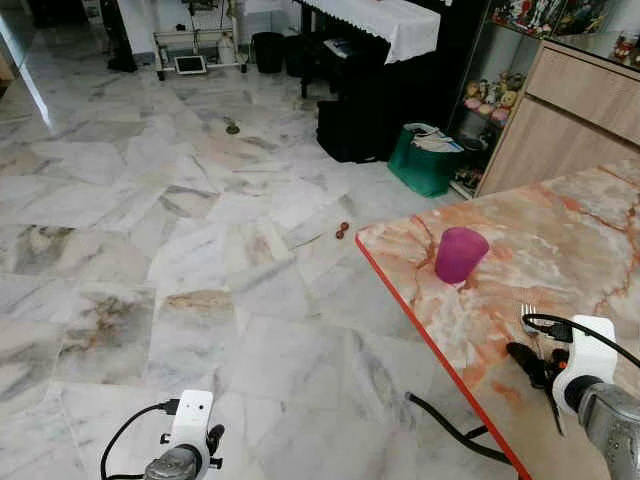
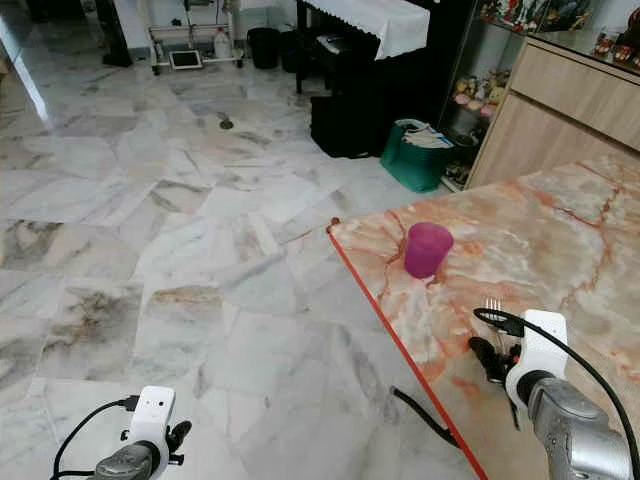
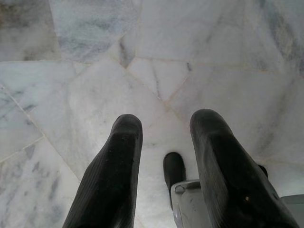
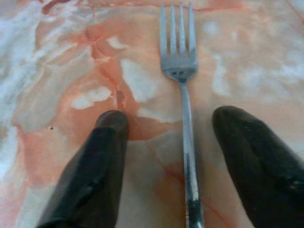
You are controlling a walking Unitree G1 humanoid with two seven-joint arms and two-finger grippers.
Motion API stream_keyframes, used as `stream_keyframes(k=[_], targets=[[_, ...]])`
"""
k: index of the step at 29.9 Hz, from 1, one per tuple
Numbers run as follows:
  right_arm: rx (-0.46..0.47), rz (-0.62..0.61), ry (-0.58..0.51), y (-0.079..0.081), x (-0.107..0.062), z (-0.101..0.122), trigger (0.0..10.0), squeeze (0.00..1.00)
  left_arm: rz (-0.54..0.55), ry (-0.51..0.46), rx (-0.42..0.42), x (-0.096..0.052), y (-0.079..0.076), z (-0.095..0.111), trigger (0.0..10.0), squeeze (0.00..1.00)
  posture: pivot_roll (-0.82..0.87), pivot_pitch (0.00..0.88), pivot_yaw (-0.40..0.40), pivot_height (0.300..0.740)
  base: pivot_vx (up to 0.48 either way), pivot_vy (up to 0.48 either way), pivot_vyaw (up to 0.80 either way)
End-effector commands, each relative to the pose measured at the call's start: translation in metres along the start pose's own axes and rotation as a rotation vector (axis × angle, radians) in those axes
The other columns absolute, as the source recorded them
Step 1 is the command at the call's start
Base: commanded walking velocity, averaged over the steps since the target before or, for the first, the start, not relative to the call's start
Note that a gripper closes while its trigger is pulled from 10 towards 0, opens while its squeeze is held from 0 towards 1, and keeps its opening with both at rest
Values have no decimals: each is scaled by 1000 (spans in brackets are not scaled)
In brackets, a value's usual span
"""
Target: Setting the table
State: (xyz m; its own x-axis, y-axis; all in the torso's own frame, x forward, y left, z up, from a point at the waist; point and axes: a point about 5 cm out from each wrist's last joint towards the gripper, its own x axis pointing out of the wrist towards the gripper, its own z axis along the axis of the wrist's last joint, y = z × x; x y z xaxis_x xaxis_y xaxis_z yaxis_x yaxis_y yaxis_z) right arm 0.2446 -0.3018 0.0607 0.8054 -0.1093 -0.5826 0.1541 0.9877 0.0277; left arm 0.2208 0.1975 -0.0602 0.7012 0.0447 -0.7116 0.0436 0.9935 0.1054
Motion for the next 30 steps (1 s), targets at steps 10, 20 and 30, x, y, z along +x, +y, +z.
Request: stream_keyframes(k=[10, 20, 30], targets=[[-17, -28, 19, -2, 2, -2, 0, 0, -12, 11, 10, 0, 2, -1, 10000, 0, 43, 0, -32, 740, 0, 0, 0], [-45, -42, 23, -2, 2, -2, 0, 0, -14, 9, 12, 0, 2, 0, 10000, 0, 46, 0, -30, 740, 0, 0, 0], [-76, -45, 32, 0, 4, -4, 0, 0, -12, 11, 11, 0, 3, 0, 10000, 0, 47, 0, -29, 740, 0, 0, 0]])
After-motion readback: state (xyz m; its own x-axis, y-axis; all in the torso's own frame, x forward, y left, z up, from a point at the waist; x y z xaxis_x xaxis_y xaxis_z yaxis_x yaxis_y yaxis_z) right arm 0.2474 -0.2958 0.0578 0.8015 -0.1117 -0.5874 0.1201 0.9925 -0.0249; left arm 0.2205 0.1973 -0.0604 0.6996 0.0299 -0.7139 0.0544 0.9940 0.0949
